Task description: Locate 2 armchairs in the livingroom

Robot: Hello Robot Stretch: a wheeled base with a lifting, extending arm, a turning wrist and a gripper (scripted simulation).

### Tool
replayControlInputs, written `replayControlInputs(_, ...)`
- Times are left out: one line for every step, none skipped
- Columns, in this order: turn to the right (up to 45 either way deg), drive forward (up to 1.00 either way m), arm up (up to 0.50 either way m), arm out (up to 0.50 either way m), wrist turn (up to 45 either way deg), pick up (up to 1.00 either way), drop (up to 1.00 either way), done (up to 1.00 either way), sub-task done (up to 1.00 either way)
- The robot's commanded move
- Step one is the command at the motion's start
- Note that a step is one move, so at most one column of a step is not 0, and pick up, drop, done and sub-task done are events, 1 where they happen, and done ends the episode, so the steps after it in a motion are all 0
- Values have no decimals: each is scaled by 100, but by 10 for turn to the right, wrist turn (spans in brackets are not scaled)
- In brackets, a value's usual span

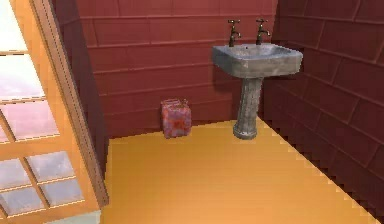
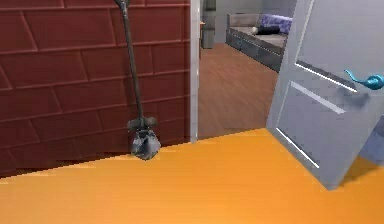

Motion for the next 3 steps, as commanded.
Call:
replayControlInputs(-150,0,0,0,0,0,0,0,0)
replayControlInputs(0,5,0,0,0,0,0,0,0)
replayControlInputs(-450,0,0,0,0,0,0,0,0)
